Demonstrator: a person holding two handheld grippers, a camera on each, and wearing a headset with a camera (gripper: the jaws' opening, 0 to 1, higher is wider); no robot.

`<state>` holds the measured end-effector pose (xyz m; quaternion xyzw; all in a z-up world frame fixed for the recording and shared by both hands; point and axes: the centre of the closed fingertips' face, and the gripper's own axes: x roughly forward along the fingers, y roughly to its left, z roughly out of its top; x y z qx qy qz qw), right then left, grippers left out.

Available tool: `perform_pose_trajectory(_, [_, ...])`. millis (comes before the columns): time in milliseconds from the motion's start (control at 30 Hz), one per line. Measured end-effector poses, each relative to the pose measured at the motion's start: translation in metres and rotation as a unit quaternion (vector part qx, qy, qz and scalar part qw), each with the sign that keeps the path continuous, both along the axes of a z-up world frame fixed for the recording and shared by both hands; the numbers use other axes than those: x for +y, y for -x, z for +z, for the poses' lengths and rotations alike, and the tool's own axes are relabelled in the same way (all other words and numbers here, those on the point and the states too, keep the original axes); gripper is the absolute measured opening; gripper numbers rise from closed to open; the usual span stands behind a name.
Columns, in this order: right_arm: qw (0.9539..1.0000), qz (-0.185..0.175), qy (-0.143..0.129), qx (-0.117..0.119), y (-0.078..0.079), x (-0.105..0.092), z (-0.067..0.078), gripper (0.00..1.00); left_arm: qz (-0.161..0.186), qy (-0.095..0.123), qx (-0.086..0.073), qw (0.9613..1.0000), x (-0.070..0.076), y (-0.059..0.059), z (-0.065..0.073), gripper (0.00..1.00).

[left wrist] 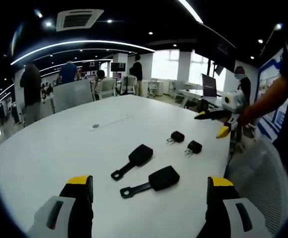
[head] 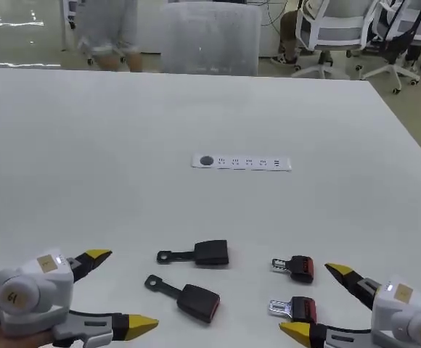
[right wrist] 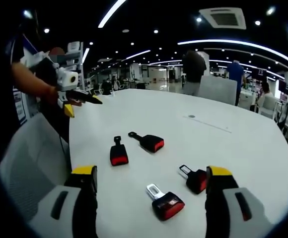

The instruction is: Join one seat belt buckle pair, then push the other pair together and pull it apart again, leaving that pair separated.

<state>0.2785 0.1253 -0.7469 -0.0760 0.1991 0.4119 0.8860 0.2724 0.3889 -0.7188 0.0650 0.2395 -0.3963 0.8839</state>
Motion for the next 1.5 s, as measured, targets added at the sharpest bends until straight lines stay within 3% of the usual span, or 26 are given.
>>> perform_pose_trajectory(633, [0.9995,0.017,0.020,0.018,0.006,-0.003,-0.013,0.91,-0.024,-0.014,0.008,0.9996,-0.013,0.003,-0.006,0.97])
perform_pose_trajectory(867, [0.9983,0.032,0.040,0.029,0.009,-0.005,-0.022,0.87,-0.037,-0.025,0.013,0.9989,-0.018,0.004,-0.014,0.97])
perform_pose_trajectory(1067, [0.9977,0.039,0.041,0.038,0.009,-0.007,-0.026,0.86,-0.042,-0.022,0.019,0.9987,-0.022,0.002,-0.017,0.97])
perform_pose_trajectory(1500, [0.9946,0.058,0.059,0.062,0.007,-0.010,-0.043,0.83,-0.076,-0.044,0.036,0.9955,-0.034,-0.003,-0.036,0.93])
